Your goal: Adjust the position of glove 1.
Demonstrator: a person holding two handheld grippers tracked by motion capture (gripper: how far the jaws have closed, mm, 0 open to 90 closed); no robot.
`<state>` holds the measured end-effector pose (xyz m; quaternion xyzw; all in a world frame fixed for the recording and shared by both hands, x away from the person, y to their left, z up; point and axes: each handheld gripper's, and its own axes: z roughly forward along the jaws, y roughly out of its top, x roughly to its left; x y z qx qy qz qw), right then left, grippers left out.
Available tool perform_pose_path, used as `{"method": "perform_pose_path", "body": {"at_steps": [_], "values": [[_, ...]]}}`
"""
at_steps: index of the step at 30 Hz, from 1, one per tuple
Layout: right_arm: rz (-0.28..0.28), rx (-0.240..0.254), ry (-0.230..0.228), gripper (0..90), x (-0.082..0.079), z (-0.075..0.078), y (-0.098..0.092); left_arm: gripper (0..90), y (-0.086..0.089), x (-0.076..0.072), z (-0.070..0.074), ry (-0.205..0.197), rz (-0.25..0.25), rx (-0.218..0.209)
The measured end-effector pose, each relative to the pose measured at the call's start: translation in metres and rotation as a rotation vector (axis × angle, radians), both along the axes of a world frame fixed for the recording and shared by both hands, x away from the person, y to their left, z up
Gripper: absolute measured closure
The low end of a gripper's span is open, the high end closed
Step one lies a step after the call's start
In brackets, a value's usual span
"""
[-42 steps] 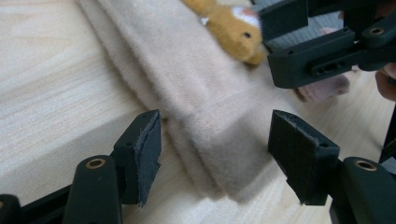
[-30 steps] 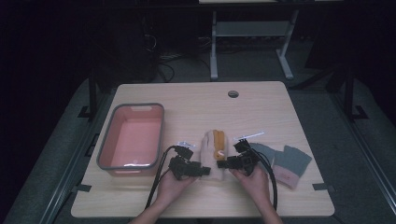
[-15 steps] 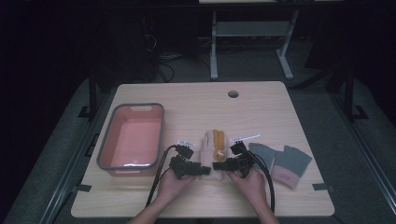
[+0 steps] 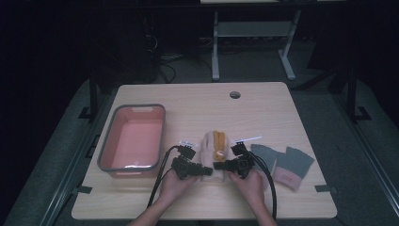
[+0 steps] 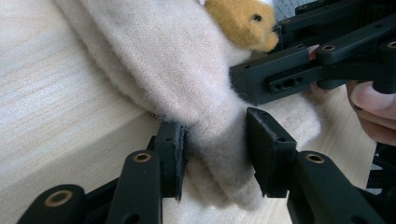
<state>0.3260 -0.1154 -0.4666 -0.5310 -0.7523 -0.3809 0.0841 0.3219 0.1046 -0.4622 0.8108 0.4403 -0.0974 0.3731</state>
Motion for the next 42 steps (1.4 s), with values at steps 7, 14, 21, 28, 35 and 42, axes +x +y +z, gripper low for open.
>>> {"method": "perform_pose_path", "body": {"at_steps": [7, 14, 21, 28, 35, 42], "values": [[0.007, 0.022, 0.023, 67.5, 0.003, -0.001, 0.000, 64.6, 0.001, 0.003, -0.001, 0.023, 0.019, -0.029], [0.017, 0.048, 0.024, 72.8, 0.004, 0.000, -0.002, 66.2, 0.003, 0.004, -0.001, 0.051, 0.033, -0.056], [0.027, 0.062, 0.025, 75.0, 0.004, 0.003, -0.002, 67.3, 0.006, 0.006, 0.000, 0.055, 0.023, -0.065], [0.048, 0.046, -0.002, 76.3, 0.003, 0.010, 0.002, 68.1, 0.008, 0.006, 0.008, 0.035, 0.017, -0.065], [0.058, 0.047, -0.014, 76.9, 0.004, 0.019, 0.005, 68.1, 0.013, 0.005, 0.017, 0.020, 0.023, -0.078], [0.053, 0.064, -0.026, 77.0, 0.004, 0.035, 0.003, 68.2, 0.015, 0.006, 0.032, -0.005, 0.012, -0.100]]}}
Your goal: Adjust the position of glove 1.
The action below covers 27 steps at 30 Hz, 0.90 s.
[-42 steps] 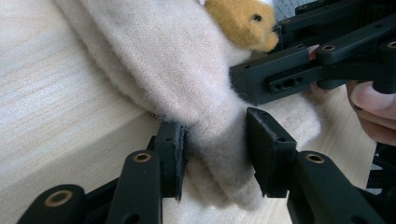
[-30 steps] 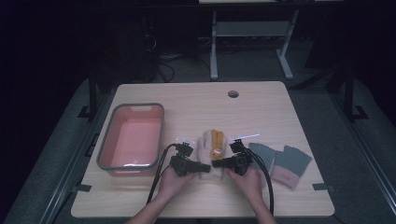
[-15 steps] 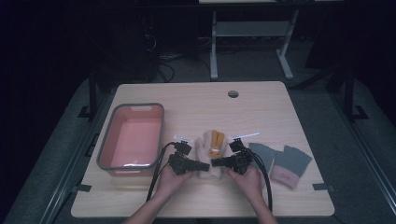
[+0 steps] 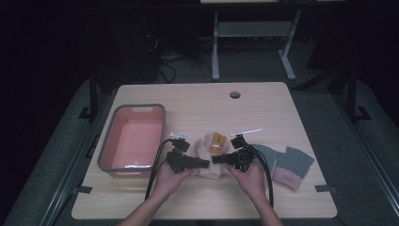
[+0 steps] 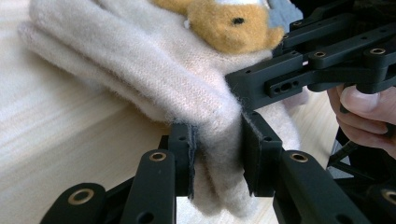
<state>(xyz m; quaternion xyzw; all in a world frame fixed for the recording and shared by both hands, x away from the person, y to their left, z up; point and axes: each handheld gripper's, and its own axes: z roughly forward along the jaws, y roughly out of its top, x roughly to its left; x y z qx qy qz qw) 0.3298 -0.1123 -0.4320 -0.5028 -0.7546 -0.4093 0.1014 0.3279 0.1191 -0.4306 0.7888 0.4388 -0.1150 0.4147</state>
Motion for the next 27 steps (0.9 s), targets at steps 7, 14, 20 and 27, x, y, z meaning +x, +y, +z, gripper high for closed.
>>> {"method": "perform_pose_path", "body": {"at_steps": [7, 14, 20, 27], "values": [[0.006, 0.016, -0.020, 77.0, 0.001, 0.015, 0.000, 68.3, 0.003, 0.000, 0.013, -0.022, 0.004, -0.015], [0.006, 0.045, -0.028, 77.1, 0.005, 0.027, 0.001, 68.4, 0.008, 0.004, 0.027, -0.038, -0.001, -0.027], [0.014, 0.049, -0.045, 77.1, 0.010, 0.041, 0.004, 68.4, 0.014, 0.009, 0.041, -0.050, -0.001, -0.042], [0.033, 0.048, -0.058, 77.1, 0.019, 0.058, 0.012, 68.4, 0.023, 0.016, 0.055, -0.063, -0.001, -0.056]]}}
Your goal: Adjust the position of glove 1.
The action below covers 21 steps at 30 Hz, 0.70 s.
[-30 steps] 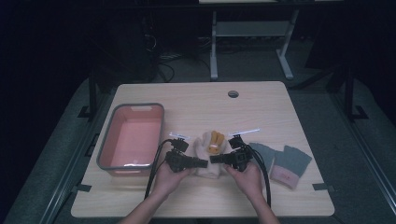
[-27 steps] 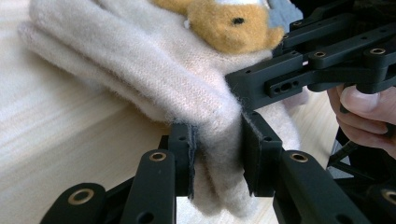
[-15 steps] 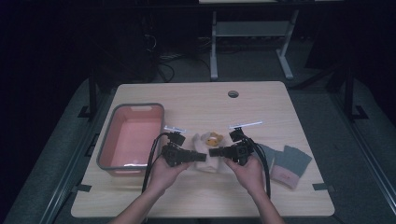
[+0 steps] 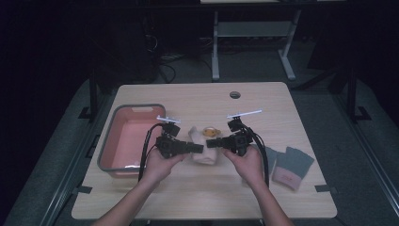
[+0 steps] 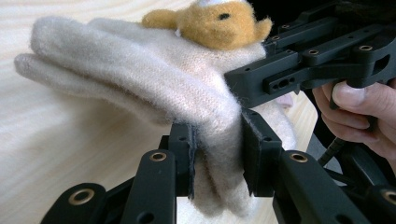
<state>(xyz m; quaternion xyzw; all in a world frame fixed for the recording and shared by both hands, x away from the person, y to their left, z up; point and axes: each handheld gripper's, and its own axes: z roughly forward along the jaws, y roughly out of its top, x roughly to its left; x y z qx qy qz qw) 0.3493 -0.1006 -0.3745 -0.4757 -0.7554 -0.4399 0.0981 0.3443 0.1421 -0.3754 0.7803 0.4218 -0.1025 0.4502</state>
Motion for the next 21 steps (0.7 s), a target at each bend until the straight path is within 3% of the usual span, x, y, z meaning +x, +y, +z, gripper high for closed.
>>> {"method": "perform_pose_path", "body": {"at_steps": [7, 12, 16, 21], "values": [[0.013, 0.011, -0.007, 77.1, 0.012, 0.017, 0.007, 68.4, 0.010, 0.009, 0.016, -0.005, 0.018, -0.018], [0.032, 0.014, -0.029, 77.1, 0.021, 0.029, 0.015, 68.3, 0.019, 0.014, 0.028, -0.032, 0.018, -0.016], [0.047, 0.030, -0.032, 77.1, 0.029, 0.036, 0.023, 68.4, 0.030, 0.019, 0.036, -0.026, 0.039, -0.033], [0.072, 0.032, -0.070, 77.2, 0.035, 0.050, 0.034, 68.4, 0.044, 0.022, 0.050, -0.032, 0.052, -0.052]]}}
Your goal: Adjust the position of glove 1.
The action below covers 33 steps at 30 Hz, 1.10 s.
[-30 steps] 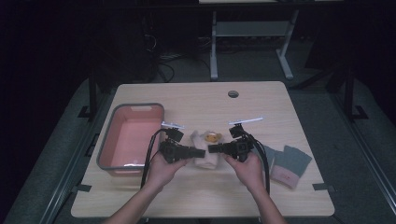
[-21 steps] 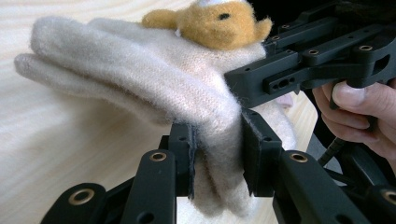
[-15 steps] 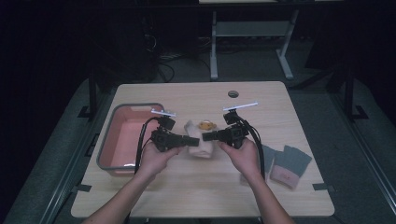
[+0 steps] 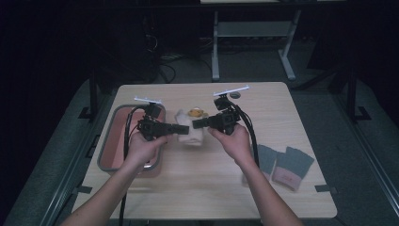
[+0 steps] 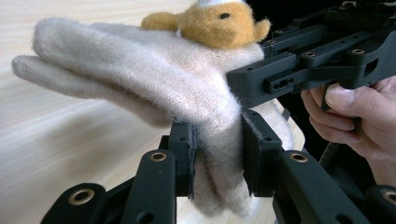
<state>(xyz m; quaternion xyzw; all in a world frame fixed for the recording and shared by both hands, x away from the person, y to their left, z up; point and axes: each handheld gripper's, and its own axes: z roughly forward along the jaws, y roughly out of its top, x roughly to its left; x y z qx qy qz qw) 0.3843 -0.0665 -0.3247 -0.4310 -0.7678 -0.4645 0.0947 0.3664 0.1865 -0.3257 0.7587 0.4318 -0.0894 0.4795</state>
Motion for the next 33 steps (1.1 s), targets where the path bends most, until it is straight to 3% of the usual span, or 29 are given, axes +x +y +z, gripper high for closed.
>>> {"method": "perform_pose_path", "body": {"at_steps": [7, 18, 33], "values": [[0.025, 0.037, 0.000, 77.1, 0.011, 0.015, 0.012, 68.3, 0.013, 0.002, 0.019, -0.034, 0.016, 0.000], [0.050, 0.013, -0.047, 77.1, 0.013, 0.040, 0.038, 68.3, 0.037, -0.001, 0.035, -0.057, 0.047, -0.020], [0.102, 0.016, -0.057, 77.2, 0.023, 0.049, 0.074, 68.4, 0.073, -0.004, 0.043, -0.059, 0.095, -0.026]]}}
